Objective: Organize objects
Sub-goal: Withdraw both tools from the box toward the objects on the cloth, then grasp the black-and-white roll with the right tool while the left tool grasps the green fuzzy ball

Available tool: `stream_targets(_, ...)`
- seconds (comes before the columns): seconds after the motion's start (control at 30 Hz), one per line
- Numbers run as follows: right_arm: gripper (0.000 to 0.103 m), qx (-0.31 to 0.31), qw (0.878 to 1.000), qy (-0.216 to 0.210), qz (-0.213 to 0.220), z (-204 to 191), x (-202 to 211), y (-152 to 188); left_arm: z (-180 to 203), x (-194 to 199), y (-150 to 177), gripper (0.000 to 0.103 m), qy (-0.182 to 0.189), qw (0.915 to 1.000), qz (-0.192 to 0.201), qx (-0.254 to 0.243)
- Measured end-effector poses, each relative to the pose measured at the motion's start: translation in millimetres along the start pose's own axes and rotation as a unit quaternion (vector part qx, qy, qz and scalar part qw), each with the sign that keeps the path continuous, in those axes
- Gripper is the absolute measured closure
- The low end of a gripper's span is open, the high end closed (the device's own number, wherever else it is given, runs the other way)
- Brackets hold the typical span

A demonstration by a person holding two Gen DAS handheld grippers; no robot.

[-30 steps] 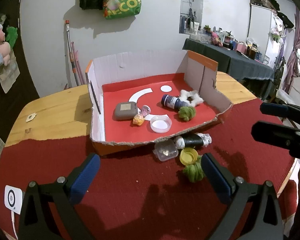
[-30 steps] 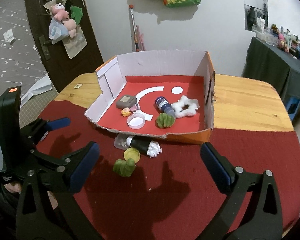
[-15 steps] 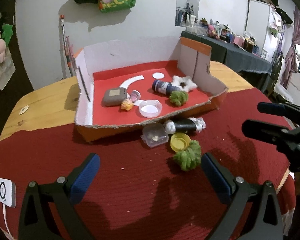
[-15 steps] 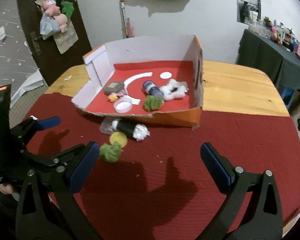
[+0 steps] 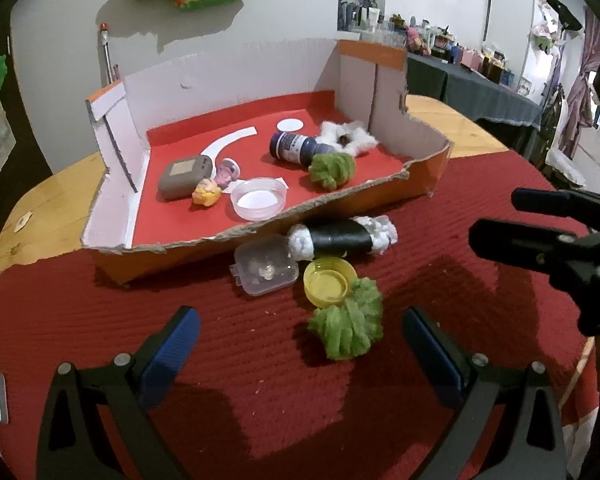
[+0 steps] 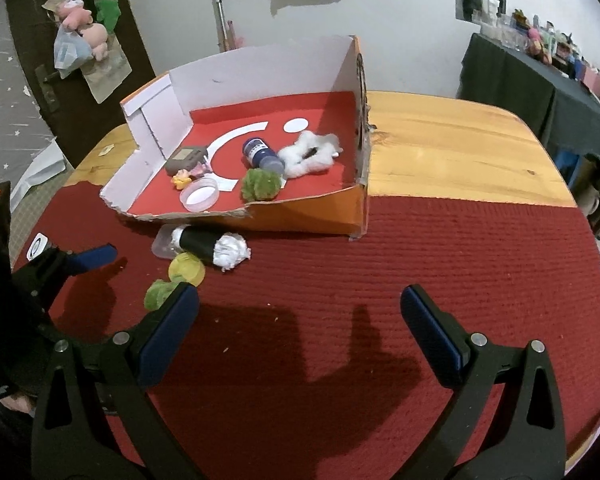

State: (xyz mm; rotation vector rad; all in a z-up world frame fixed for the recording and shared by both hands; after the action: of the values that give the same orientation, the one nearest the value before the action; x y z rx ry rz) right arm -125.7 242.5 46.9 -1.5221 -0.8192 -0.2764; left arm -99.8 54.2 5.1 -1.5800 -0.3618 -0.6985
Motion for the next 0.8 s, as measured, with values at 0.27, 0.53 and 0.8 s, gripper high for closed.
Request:
stream_targets(0.27, 0.000, -0.003, 1.000, -0.017, -0.012, -10.7, -16.5, -0.4, -26.0, 0.4, 4.3, 0.001, -0.008, 0.9996, -0.004, 0.026)
stream_targets(0.53, 0.000, 0.003, 0.999, -0.046, -0.019, -38.9, -39.7, -5.9, -47.7, 9.2, 3.8, 0.003, -0.013, 0.9989, 0.014, 0.042)
stream_targets(0.8, 0.001, -0.020, 0.997, -0.063, -0.030, -47.9, -62.7, -12.3, -27.3, 4.8, 2.4, 0.010, 0.042, 0.9988, 0.019, 0.019)
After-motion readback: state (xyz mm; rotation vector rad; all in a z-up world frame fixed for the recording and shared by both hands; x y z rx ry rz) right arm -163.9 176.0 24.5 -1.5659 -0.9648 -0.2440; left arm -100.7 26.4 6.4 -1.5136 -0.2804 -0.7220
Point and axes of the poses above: each gripper's, at about its wrist camera, not at the fingertips, and x roughly against the way its jaws point, z to its right, y to its underside, the point moved 3 cm from there along -x, roughly the way its jaws point, and after that the axes turned 12 degrees about z, right-handed, at the moved point
